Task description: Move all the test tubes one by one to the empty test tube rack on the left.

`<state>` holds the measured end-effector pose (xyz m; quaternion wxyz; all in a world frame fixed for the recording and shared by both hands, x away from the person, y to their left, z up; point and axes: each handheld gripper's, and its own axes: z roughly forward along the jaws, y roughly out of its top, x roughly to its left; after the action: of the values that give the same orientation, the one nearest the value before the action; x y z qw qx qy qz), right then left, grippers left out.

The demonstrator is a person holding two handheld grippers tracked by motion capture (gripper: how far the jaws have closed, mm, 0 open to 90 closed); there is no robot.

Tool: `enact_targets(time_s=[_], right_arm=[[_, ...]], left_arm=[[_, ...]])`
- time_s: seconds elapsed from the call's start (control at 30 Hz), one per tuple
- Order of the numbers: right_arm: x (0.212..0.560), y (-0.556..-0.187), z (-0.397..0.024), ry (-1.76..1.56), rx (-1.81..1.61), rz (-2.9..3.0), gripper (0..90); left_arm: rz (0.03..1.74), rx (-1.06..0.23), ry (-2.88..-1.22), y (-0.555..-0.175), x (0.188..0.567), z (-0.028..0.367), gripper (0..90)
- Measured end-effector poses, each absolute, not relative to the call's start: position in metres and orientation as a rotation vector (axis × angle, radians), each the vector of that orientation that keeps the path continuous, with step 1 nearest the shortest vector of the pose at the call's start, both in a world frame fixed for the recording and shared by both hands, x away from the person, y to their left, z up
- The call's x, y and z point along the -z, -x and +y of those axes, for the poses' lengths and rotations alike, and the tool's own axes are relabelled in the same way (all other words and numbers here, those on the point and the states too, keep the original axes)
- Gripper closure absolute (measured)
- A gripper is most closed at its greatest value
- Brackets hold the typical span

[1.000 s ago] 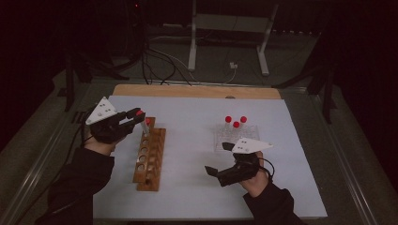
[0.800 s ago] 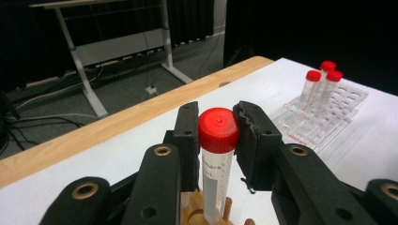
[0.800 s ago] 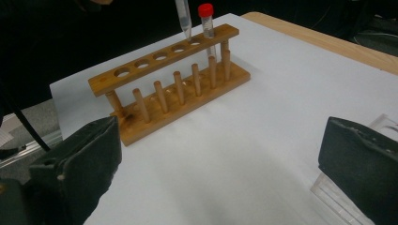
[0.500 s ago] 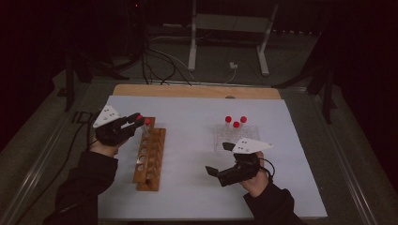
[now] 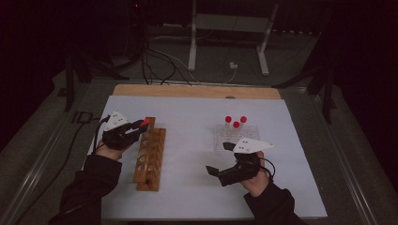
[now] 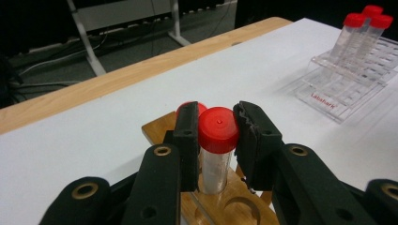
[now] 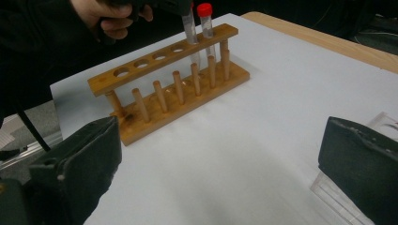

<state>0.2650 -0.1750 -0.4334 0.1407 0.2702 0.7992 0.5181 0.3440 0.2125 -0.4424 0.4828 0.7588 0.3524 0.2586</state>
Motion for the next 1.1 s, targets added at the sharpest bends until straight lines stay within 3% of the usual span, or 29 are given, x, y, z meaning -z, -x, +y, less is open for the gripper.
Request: enact_targets(time_s=[0.63, 0.9, 1.07, 1.1], right_arm=[[0.429, -0.265, -0.18, -0.776, -1.523, 2.275, 0.0], [0.419, -0.268, -0.189, -0.759, -1.591, 2.237, 0.0], [0.41, -0.273, -0.198, -0.764, -1.579, 2.211, 0.0], [0.409, -0.275, -0.199, -0.767, -1.571, 2.216, 0.0]], left_arm=[[0.882, -0.609, -1.906, -0.344, 0.449, 0.211, 69.9], [0.833, -0.571, -1.881, -0.328, 0.438, 0.215, 41.2], [0.796, -0.534, -1.865, -0.312, 0.43, 0.214, 16.0], [0.789, -0.53, -1.861, -0.309, 0.429, 0.213, 14.4]])
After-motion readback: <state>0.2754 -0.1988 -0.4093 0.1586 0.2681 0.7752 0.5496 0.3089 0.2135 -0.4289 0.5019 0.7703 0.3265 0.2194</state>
